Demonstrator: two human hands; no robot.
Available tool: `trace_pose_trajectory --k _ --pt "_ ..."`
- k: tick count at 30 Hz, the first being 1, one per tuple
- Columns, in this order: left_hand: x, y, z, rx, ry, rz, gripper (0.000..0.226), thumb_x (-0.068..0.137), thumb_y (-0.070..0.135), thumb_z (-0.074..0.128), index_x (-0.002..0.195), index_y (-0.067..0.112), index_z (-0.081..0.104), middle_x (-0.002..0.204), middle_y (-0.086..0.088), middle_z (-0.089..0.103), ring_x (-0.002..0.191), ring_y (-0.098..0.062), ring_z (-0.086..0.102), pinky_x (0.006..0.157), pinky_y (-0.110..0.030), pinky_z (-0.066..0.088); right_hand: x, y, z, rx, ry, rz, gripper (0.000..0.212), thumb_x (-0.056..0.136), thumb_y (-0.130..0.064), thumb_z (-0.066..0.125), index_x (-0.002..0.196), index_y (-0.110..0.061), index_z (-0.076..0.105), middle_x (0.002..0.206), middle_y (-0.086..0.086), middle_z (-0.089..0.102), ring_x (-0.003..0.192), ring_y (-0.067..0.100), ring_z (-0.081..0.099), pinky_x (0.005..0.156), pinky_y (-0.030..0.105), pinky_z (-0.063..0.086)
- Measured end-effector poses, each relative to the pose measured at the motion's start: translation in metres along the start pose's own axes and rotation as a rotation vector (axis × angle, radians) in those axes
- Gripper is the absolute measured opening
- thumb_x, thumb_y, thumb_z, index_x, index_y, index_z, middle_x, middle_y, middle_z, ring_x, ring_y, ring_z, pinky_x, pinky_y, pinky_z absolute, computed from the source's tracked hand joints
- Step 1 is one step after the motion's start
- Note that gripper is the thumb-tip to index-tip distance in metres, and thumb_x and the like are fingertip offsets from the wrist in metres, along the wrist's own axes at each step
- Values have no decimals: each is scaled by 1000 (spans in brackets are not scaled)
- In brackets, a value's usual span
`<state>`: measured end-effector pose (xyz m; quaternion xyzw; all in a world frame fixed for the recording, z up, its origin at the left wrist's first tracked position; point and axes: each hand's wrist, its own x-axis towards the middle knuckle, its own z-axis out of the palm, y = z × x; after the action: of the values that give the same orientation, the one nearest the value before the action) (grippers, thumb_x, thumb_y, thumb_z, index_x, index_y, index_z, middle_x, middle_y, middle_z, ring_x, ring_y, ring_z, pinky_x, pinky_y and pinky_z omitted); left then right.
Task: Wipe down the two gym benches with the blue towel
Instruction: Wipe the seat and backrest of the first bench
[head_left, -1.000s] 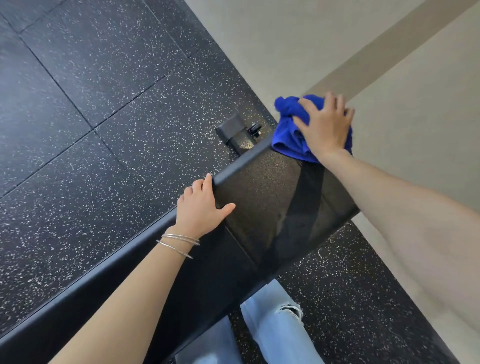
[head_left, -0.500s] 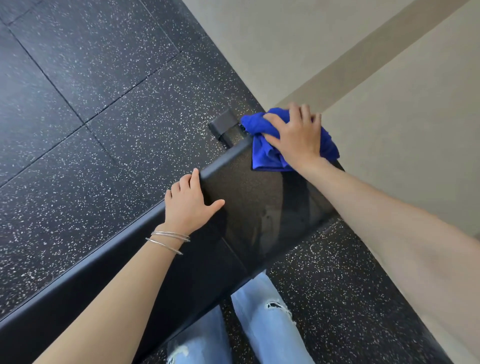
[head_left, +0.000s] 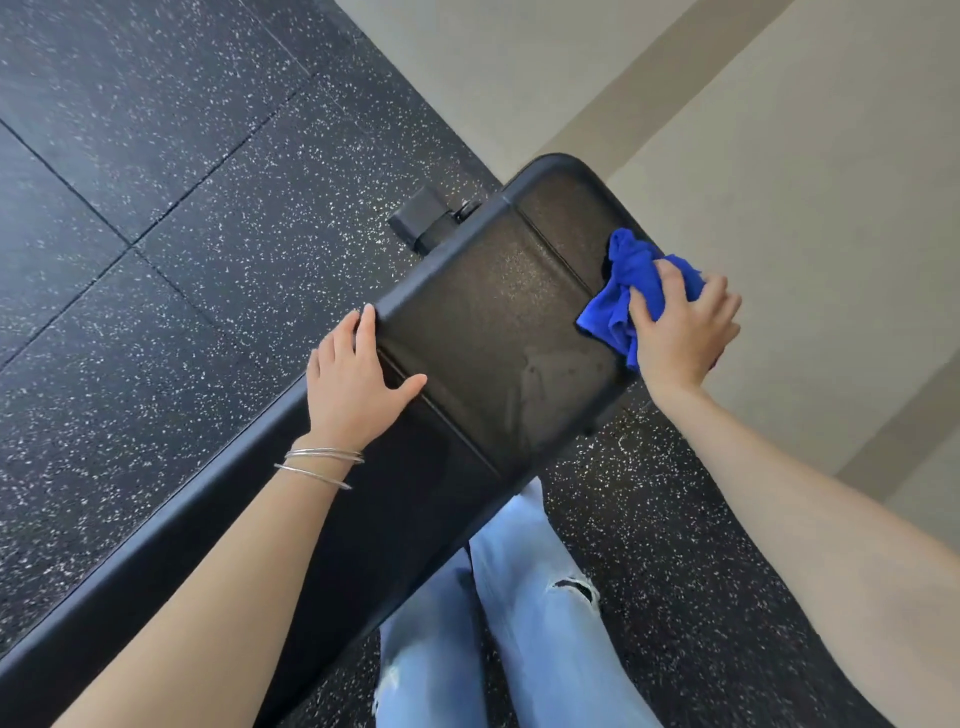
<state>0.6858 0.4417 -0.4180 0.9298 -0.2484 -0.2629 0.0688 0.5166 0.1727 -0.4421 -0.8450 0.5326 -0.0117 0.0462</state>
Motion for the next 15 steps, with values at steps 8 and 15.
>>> trace_pose_trajectory --k 8,15 --pt "-26 -23 0 91 -44 40 101 76 57 64 150 15 9 155 -14 17 141 -35 18 112 -56 20 -86 -34 -1 93 9 162 39 86 -45 56 120 -26 59 111 18 52 91 38 49 70 45 43" --pt "-49 -52 -5 151 -89 64 103 75 59 63 150 17 6 157 -11 12 143 -33 14 110 -60 19 -213 -98 -3 74 -24 -91 46 64 -38 79 107 -29 63 97 13 57 79 33 51 61 39 41"
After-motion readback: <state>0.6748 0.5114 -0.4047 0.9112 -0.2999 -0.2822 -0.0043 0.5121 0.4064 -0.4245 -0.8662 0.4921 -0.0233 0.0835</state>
